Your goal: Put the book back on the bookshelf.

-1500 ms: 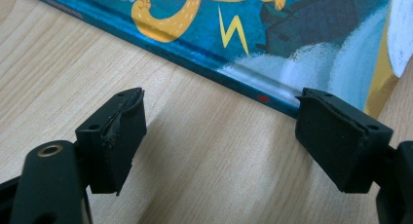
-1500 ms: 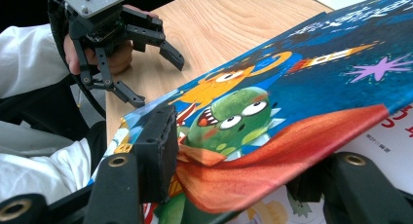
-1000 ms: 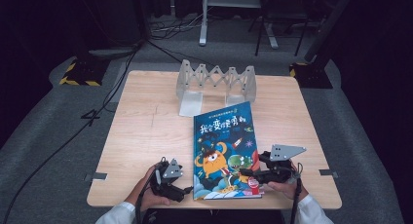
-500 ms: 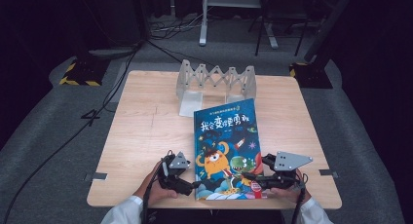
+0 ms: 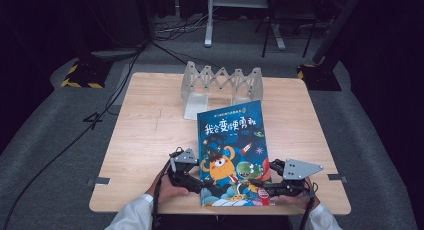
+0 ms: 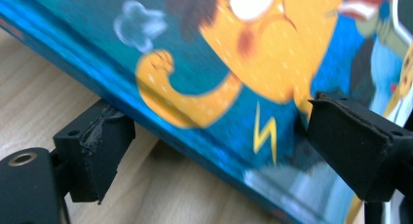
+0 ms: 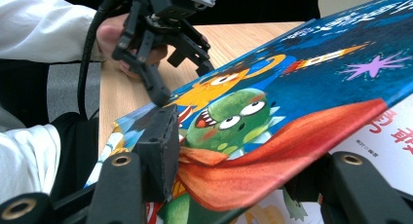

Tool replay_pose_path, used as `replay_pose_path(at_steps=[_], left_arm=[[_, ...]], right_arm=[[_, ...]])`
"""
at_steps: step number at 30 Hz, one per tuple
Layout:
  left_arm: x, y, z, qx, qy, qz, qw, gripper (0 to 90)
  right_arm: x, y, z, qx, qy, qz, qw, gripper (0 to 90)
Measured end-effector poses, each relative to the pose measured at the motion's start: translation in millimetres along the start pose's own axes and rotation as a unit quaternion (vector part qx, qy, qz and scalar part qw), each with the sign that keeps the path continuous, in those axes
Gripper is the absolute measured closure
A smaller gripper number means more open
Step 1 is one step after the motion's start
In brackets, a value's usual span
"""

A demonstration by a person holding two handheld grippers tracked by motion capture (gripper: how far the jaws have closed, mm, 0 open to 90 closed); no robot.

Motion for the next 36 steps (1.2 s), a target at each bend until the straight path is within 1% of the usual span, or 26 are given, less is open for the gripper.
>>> replay_pose_path(at_steps=[1,4,5,6,9,12,14,15,16,18,19,21,23,25,26,27,28,29,30,31,32,34,35,36], left_arm=[[1.2,-1.0,-0.4,-0.001,0.005,0.002,1.0,11.2],[5.0,-5.3,-2.6,-0.011,0.016,0.017,0.9997,10.2],[6.2,-6.2,-3.3,-0.01,0.021,0.02,0.9995,10.2],[6.9,-6.9,-3.7,-0.008,0.024,0.017,0.9995,10.2],[6.9,-8.1,-2.1,-0.013,0.021,0.016,0.9996,11.8],[6.2,-10.6,4.1,-0.029,0.013,0.011,0.9994,18.2],[5.2,-13.3,9.3,-0.045,0.0,0.0,0.999,21.6],[4.2,-15.1,12.6,-0.059,-0.003,-0.005,0.9982,23.6],[3.2,-16.2,15.0,-0.065,-0.004,-0.008,0.9978,25.2],[-0.5,-19.4,20.9,-0.078,-0.007,-0.021,0.9967,26.5],[-3.8,-21.1,24.0,-0.079,-0.012,-0.033,0.9962,27.0],[-9.3,-23.3,27.9,-0.083,-0.021,-0.05,0.9951,29.2],[-14.2,-25.4,30.3,-0.088,-0.022,-0.059,0.9941,30.0],[-19.3,-27.8,32.2,-0.098,-0.038,-0.077,0.9915,32.5],[-21.6,-29.2,33.1,-0.102,-0.042,-0.084,0.9903,33.5],[-25.2,-31.7,34.3,-0.109,-0.046,-0.093,0.9886,35.3],[-28.3,-33.9,35.0,-0.115,-0.044,-0.098,0.9876,37.2],[-28.3,-33.9,35.0,-0.115,-0.044,-0.098,0.9876,38.2],[-30.7,-35.9,35.4,-0.12,-0.04,-0.103,0.9866,38.2],[-33.6,-38.5,35.9,-0.125,-0.04,-0.109,0.9853,39.2],[-35.6,-40.8,36.2,-0.129,-0.041,-0.114,0.9841,40.4],[-39.1,-44.9,35.0,-0.131,-0.045,-0.126,0.9823,40.6],[-40.3,-46.8,34.0,-0.133,-0.047,-0.13,0.9815,41.5],[-42.4,-48.2,32.4,-0.134,-0.041,-0.131,0.9815,43.5]], right_arm=[[0.1,-0.2,0.0,0.0,0.0,0.001,1.0,46.9],[0.0,-0.1,-0.1,-0.001,-0.001,0.002,1.0,47.0],[-0.1,0.2,-0.1,-0.001,-0.001,0.002,1.0,46.9],[-0.5,0.5,-0.1,-0.001,-0.001,0.001,1.0,46.9],[-1.7,1.3,0.1,-0.001,-0.003,0.0,1.0,47.4],[-2.7,2.6,1.2,0.0,-0.017,-0.002,0.9999,49.7],[-2.8,3.0,1.5,0.003,-0.021,0.0,0.9998,50.9],[-3.0,3.1,1.5,0.006,-0.021,-0.001,0.9998,51.7],[-4.1,3.8,1.2,0.013,-0.018,-0.003,0.9997,52.1],[-5.6,5.1,1.4,0.018,-0.015,-0.004,0.9997,52.9],[-6.8,6.4,1.4,0.022,-0.011,-0.006,0.9997,53.2],[-8.9,9.5,2.4,0.025,-0.008,-0.011,0.9996,54.1],[-11.0,12.6,4.1,0.027,-0.002,-0.016,0.9995,54.3],[-12.8,14.6,5.3,0.029,0.004,-0.019,0.9994,54.4],[-14.2,15.7,5.8,0.03,0.009,-0.02,0.9993,54.5],[-15.7,17.1,6.5,0.031,0.012,-0.022,0.9992,54.6],[-17.7,20.0,7.2,0.033,0.019,-0.028,0.9989,54.7],[-19.2,22.7,7.6,0.035,0.021,-0.032,0.9987,54.8],[-19.2,22.7,7.6,0.035,0.021,-0.032,0.9987,54.8],[-20.2,24.9,7.8,0.036,0.023,-0.036,0.9984,54.7],[-21.4,28.3,8.0,0.044,0.027,-0.038,0.9979,54.2],[-22.0,29.4,8.0,0.047,0.032,-0.038,0.9977,53.6],[-23.2,30.8,7.9,0.051,0.041,-0.037,0.9972,52.9],[-24.8,32.4,8.2,0.056,0.054,-0.037,0.9963,53.1]])
Point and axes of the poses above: each handheld gripper's, and its own axes: z roughly backward along the jaws, y roughly out of its underside, x roughly to its left, the point moved 6 cm from there along -z, roughly forward along the jaws, and after that the axes turned 3 degrees about y, right-handed, at the moved point
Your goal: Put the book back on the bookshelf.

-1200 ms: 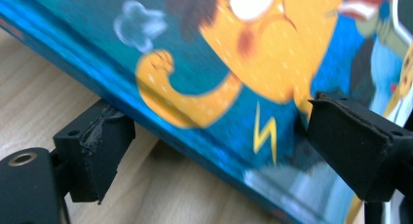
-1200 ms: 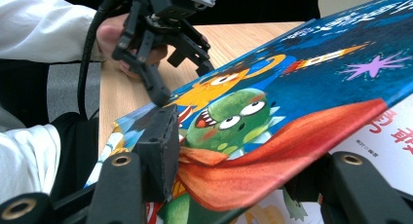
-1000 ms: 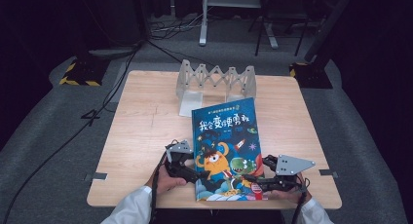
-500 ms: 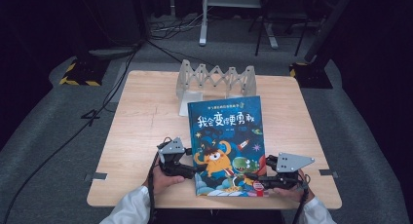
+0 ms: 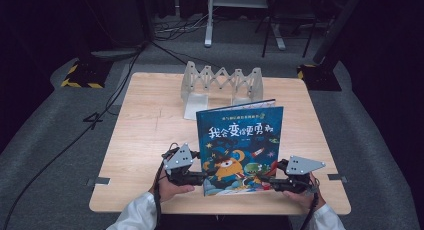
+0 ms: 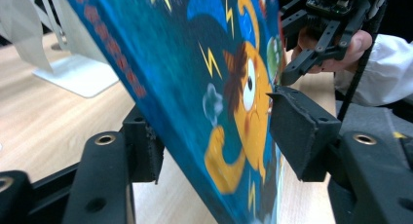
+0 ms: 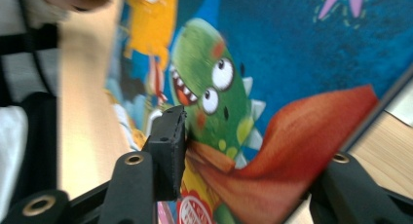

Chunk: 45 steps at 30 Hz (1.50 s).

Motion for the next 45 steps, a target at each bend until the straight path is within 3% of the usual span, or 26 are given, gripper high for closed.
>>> replay_pose_path(at_steps=[3,6,12,20,24,33,38,40,45], left_arm=[[-3.8,-3.5,-6.3,0.001,-0.007,-0.016,0.9998,46.5],[-3.9,-3.8,-8.6,-0.005,-0.009,-0.014,0.9998,55.8],[-10.7,-4.6,-7.9,-0.006,0.012,-0.03,0.9994,62.1],[-19.8,-6.6,-8.1,-0.004,0.018,-0.053,0.9984,68.8],[-20.8,-8.6,-10.6,-0.003,0.026,-0.063,0.9977,70.6],[-26.0,-13.2,-13.9,0.001,0.039,-0.082,0.9959,75.6],[-28.2,-13.6,-14.8,-0.003,0.049,-0.081,0.9955,78.4],[-28.0,-13.4,-14.8,-0.003,0.049,-0.08,0.9956,78.6],[-28.5,-14.3,-15.1,0.002,0.047,-0.087,0.9951,78.5]], right_arm=[[0.1,1.5,1.2,-0.005,-0.002,-0.004,1.0,54.4],[1.9,2.9,3.2,-0.007,-0.001,-0.003,1.0,55.0],[3.1,5.3,6.7,-0.01,0.004,-0.002,0.9999,54.6],[-4.9,14.9,23.1,0.004,0.044,0.0,0.999,55.3],[-9.5,16.7,26.4,0.002,0.046,-0.006,0.9989,58.8],[-12.7,17.2,34.9,0.01,0.064,0.003,0.9979,55.4],[-19.2,17.3,49.4,-0.01,0.067,-0.023,0.9974,55.3],[-22.4,16.4,52.1,-0.013,0.081,-0.022,0.9964,55.2],[-30.8,11.1,46.4,-0.016,0.093,-0.032,0.995,46.1]])
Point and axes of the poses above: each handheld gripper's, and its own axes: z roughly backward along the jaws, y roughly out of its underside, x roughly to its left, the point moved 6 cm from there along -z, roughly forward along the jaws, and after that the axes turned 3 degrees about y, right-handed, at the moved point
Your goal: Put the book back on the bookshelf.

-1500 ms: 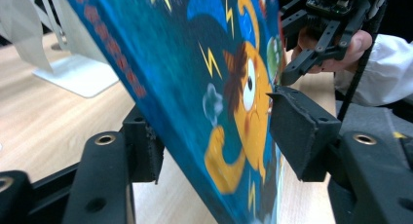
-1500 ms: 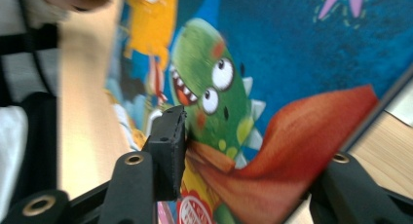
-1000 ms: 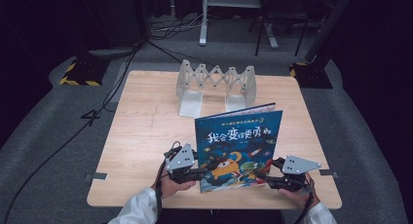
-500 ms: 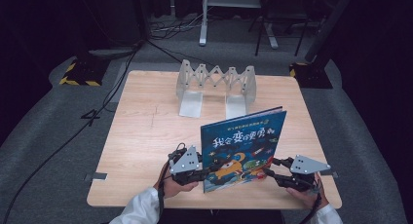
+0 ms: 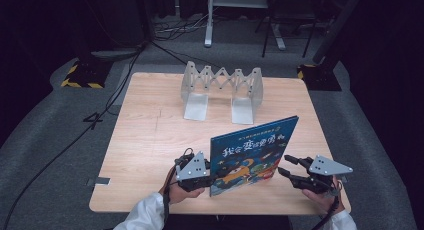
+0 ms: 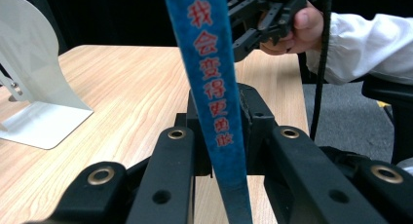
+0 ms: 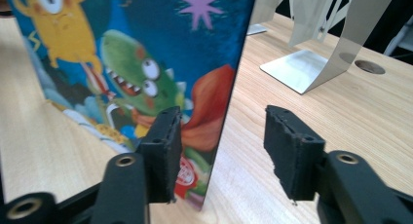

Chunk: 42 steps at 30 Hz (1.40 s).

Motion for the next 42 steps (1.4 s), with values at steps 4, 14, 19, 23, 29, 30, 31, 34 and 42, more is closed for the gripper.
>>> replay_pose_path(at_steps=[4,14,19,23,29,30,31,34,42], left_arm=[[2.6,-0.8,-1.7,0.001,-0.005,-0.001,1.0,78.4],[15.7,2.4,-1.3,-0.006,-0.031,0.012,0.9994,76.4],[18.4,2.4,-4.6,-0.016,-0.039,0.019,0.9989,74.3],[17.9,-2.4,-4.5,-0.026,-0.047,0.019,0.9984,73.9],[22.2,-12.7,-0.9,-0.055,-0.048,0.031,0.9969,74.4],[22.2,-14.1,-1.0,-0.055,-0.046,0.029,0.997,74.9],[22.0,-14.8,-1.3,-0.055,-0.048,0.027,0.997,75.1],[19.9,-17.4,-2.9,-0.055,-0.045,0.018,0.9973,76.4],[14.0,-12.3,-11.3,-0.062,-0.04,0.016,0.9972,75.9]], right_arm=[[-2.2,-3.0,-14.2,0.009,-0.018,-0.018,0.9996,41.7],[7.9,-9.4,-42.3,0.026,-0.002,0.004,0.9996,46.2],[14.0,-8.0,-44.5,0.01,0.012,0.017,0.9997,47.1],[15.6,-6.7,-42.8,0.009,0.019,0.018,0.9996,47.7],[15.3,-7.1,-45.4,0.002,0.02,0.016,0.9997,47.6],[15.4,-7.3,-45.7,0.002,0.02,0.015,0.9997,47.5],[15.3,-7.6,-46.5,0.002,0.02,0.015,0.9997,47.4],[15.5,-8.9,-48.9,0.003,0.021,0.018,0.9996,47.0],[17.2,-8.4,-50.3,-0.012,0.027,0.024,0.9993,47.4]])
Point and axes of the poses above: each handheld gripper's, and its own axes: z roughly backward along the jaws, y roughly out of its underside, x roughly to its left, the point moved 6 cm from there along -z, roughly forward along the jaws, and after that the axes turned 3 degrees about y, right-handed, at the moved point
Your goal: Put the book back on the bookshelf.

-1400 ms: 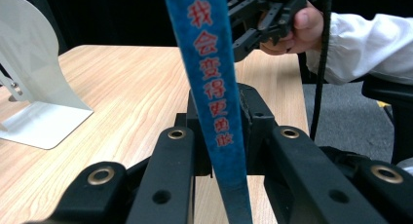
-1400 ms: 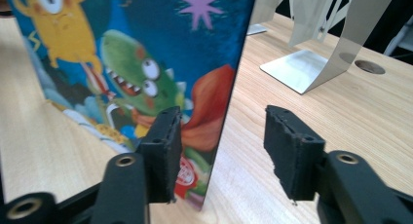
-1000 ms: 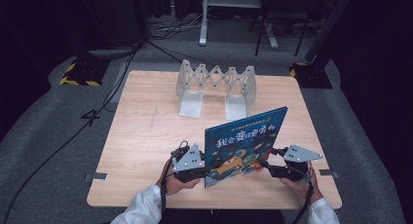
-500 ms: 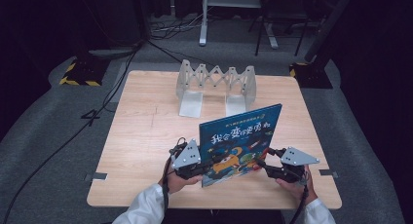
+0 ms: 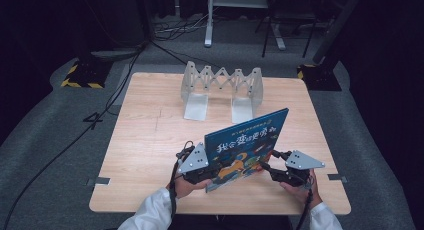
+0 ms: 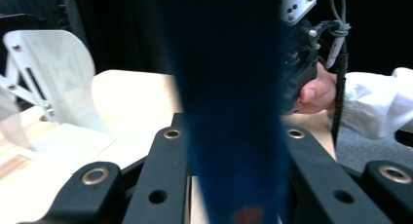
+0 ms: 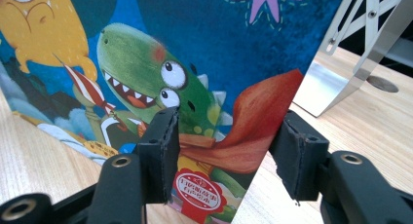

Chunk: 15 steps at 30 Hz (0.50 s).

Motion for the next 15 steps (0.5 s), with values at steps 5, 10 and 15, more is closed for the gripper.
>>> replay_pose_path(at_steps=[5,10,15], left_arm=[[-0.1,3.2,-1.3,0.005,-0.011,0.002,0.9999,78.2],[-1.1,1.7,-1.8,0.004,0.002,0.011,0.9999,81.8],[7.3,-1.6,1.9,0.004,-0.023,0.007,0.9997,82.7]], right_arm=[[-0.7,2.2,4.1,-0.003,0.005,0.0,1.0,50.1],[-2.0,5.2,5.0,0.006,0.015,-0.004,0.9999,42.4],[-12.1,26.9,13.7,0.046,0.018,-0.016,0.9987,37.8]])
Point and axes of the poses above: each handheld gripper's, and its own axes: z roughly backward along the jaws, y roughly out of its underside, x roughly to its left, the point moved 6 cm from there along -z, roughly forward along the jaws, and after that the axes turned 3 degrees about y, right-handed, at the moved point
